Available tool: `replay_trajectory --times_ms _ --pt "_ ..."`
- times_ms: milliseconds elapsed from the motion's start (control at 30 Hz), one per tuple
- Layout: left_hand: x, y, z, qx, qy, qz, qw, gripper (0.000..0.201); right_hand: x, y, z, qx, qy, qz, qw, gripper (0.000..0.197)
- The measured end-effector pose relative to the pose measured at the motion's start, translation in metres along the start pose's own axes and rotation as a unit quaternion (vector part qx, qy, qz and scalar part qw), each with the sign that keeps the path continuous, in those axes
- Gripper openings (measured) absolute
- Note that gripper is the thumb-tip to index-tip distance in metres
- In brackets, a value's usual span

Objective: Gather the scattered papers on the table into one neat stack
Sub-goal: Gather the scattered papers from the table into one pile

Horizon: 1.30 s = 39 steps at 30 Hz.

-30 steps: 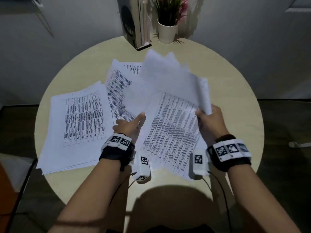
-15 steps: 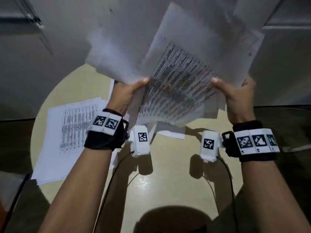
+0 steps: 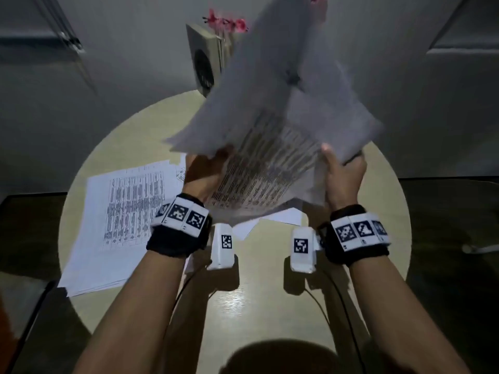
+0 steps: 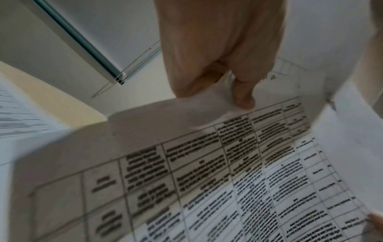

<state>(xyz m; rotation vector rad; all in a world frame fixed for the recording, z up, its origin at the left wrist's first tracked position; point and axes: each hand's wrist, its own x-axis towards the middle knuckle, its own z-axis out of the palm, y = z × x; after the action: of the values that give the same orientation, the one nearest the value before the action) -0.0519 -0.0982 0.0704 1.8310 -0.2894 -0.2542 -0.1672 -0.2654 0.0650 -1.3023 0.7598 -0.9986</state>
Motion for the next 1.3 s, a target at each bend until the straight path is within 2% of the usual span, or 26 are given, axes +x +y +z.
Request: replay_trajectory --times_ms 100,167,233,300,333,367,467,533,667,767,866,933,1066,1100,1133,1166,1200,1233,1300 --pt "0.008 0.009 -0.009 -0.044 0.023 -0.011 0.999 0.039 0.012 -0.018 0.006 -0.028 0.001 -0.071 0.997 0.036" --pt "0.008 0.006 -0.011 -0.065 0.013 -0.028 0.997 0.028 0.016 -0.014 0.004 -0.064 -0.004 -0.076 0.995 0.032" --pt "0.009 -0.008 -0.01 -0.047 0.013 -0.097 0.994 0.04 0.016 0.004 -0.001 -0.105 -0.013 -0.026 0.994 0.031" --pt "0.008 -0.031 -0.007 -0.001 -0.003 -0.176 0.984 0.061 0.01 0.03 -0.009 -0.131 -0.022 0.052 0.99 0.042" --pt "0.009 -0.048 -0.006 0.026 -0.016 -0.2 0.979 0.065 0.006 0.044 -0.014 -0.156 -0.028 0.088 0.983 0.044" --pt "0.008 -0.062 -0.004 0.05 -0.034 -0.222 0.973 0.065 0.002 0.057 -0.019 -0.205 -0.033 0.111 0.972 0.041" --pt "0.0 -0.095 0.002 0.08 -0.07 -0.254 0.961 0.045 -0.014 0.089 -0.034 -0.363 -0.092 0.143 0.916 0.027" --pt "-0.003 -0.11 0.002 0.1 -0.081 -0.277 0.952 0.046 -0.021 0.097 -0.045 -0.421 -0.108 0.159 0.886 0.04" --pt "-0.004 -0.129 -0.003 0.146 -0.086 -0.313 0.935 0.051 -0.006 0.107 -0.062 -0.409 -0.06 0.19 0.891 0.031" --pt "-0.002 -0.133 -0.003 0.114 -0.079 -0.338 0.931 0.055 0.004 0.101 -0.059 -0.371 -0.038 0.227 0.9 0.029" --pt "0.001 -0.139 0.003 0.061 -0.04 -0.38 0.922 0.055 0.001 0.103 -0.052 -0.399 -0.067 0.263 0.876 0.039" --pt "-0.002 -0.141 0.007 0.041 -0.025 -0.385 0.922 0.044 -0.01 0.107 -0.046 -0.398 -0.075 0.272 0.873 0.053" --pt "-0.01 -0.147 0.015 -0.023 0.024 -0.393 0.919 0.051 -0.03 0.12 -0.044 -0.243 -0.032 0.324 0.914 0.064" --pt "-0.012 -0.148 0.015 -0.026 0.031 -0.393 0.918 0.052 -0.033 0.123 -0.046 -0.215 -0.035 0.34 0.915 0.059" --pt "-0.012 -0.148 0.014 -0.021 0.034 -0.393 0.919 0.053 -0.034 0.125 -0.049 -0.211 -0.051 0.348 0.912 0.046" --pt "-0.011 -0.148 0.013 -0.013 0.037 -0.399 0.916 0.055 -0.033 0.123 -0.051 -0.235 -0.074 0.338 0.908 0.025" --pt "-0.009 -0.149 0.011 0.003 0.044 -0.398 0.916 0.056 -0.029 0.12 -0.053 -0.275 -0.088 0.313 0.905 0.017" --pt "-0.008 -0.145 0.007 0.023 0.043 -0.387 0.921 0.055 -0.023 0.113 -0.053 -0.321 -0.096 0.281 0.9 0.021" --pt "-0.003 -0.145 0.001 0.05 0.009 -0.36 0.932 0.051 -0.005 0.099 -0.049 -0.381 -0.098 0.208 0.895 0.014"
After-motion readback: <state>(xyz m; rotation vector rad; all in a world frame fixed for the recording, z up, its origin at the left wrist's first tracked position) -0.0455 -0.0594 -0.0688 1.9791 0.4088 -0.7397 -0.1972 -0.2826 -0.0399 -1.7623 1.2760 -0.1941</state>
